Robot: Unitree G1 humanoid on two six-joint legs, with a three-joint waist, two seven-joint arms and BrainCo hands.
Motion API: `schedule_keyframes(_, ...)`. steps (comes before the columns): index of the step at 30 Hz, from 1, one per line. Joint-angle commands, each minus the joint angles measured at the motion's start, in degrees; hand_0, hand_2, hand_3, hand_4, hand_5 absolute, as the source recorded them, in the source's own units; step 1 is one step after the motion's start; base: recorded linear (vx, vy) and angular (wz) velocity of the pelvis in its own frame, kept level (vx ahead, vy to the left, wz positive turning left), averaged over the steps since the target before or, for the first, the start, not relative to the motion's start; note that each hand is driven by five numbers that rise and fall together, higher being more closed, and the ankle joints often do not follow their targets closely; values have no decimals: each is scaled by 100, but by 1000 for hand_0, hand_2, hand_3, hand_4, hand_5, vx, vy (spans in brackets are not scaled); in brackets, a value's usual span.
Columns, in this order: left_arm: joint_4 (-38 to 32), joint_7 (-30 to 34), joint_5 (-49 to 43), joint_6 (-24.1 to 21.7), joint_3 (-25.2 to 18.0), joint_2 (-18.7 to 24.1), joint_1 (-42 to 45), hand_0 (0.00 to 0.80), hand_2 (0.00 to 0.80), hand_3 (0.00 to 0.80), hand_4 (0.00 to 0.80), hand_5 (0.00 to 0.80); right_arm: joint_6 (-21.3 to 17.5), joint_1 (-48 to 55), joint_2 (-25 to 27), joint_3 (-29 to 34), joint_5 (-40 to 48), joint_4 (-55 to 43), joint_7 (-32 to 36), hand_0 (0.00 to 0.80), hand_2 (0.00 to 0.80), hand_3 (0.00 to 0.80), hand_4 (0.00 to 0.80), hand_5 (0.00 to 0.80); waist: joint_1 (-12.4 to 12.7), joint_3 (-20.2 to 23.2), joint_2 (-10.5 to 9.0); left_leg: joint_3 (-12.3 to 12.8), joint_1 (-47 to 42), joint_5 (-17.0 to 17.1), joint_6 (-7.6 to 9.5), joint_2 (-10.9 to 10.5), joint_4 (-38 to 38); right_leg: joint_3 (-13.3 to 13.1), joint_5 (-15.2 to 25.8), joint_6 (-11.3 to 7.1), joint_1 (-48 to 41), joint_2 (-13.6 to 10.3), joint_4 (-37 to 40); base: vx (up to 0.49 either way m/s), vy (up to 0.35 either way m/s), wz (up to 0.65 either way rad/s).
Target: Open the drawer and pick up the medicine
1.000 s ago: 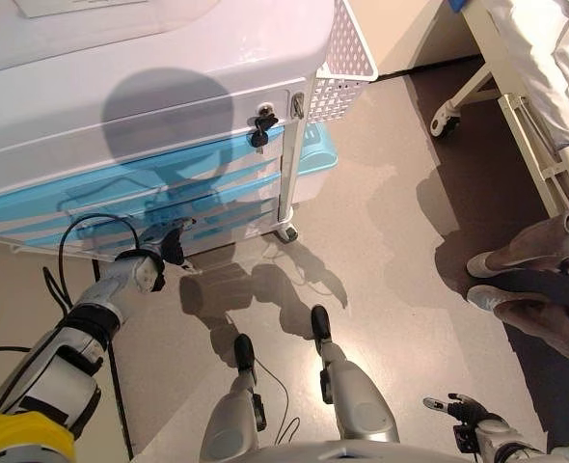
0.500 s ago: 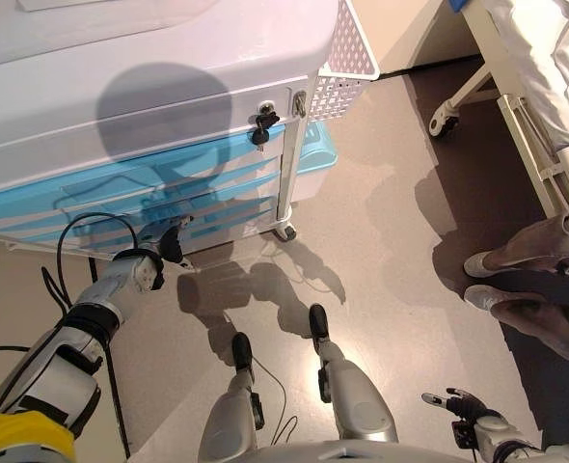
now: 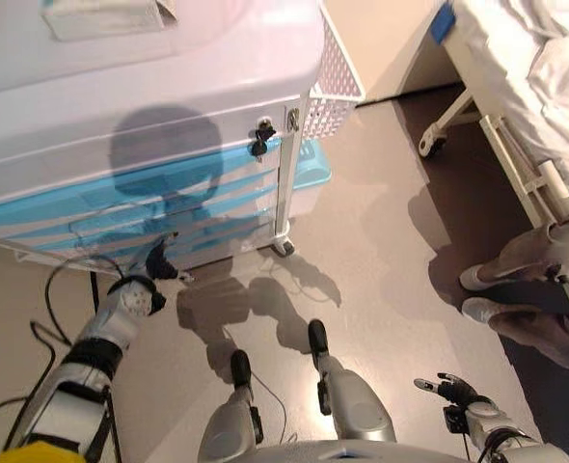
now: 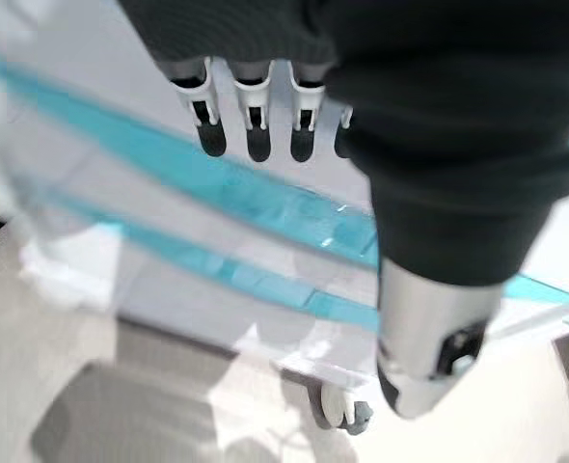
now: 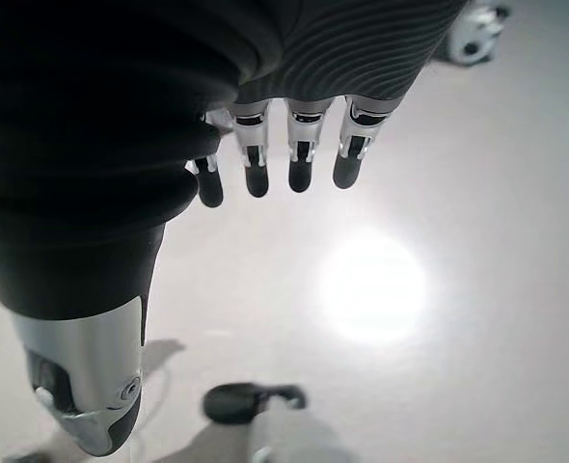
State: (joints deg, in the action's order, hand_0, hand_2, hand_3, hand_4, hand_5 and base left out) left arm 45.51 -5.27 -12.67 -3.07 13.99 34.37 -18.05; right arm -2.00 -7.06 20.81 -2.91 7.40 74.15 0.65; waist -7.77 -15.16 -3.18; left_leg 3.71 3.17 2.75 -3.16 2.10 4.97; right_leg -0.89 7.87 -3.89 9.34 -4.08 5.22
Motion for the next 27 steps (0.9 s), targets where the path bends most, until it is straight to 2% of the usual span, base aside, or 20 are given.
schedule_keyframes(1,353,17,666,-136,-335,-174,162,0,0,0,0,0,56,259,106,-100,-15,190,-67,0,0,0,0,0,113,732,35,-381,362,-364,201,-354,-399,199,-77,-380,120,-130,-212,68,0,2)
schedule_keyframes(7,343,122,1326,-160,-751,-575,719,0,0,0,0,0,107,281,48,-45,-30,287,-42,0,0,0,0,0,212,1224,174,-488,-50,-287,191,-330,-159,383,-239,-375,-278,-136,-203,47,-13,12)
schedule_keyframes(16,352,290,1776,-122,-1183,-854,1318,0,0,0,0,0,205,437,-6,-12,-187,521,-3,0,0,0,0,0,328,1642,207,-608,-340,-332,199,-307,-148,550,-375,-360,-679,-152,-208,37,0,13)
schedule_keyframes(22,978,321,2024,-92,-1407,-1136,1596,0,0,0,0,0,247,502,-29,20,-282,672,-25,0,0,0,0,0,406,1813,178,-662,-439,-338,205,-305,-118,622,-414,-363,-828,-166,-202,6,8,4)
schedule_keyframes(27,1842,337,2127,-6,-1555,-1378,1769,0,0,0,0,0,206,538,-57,-26,-349,644,-104,0,0,0,0,0,429,1885,166,-727,-459,-317,205,-305,-109,679,-443,-349,-885,-164,-213,-16,14,8)
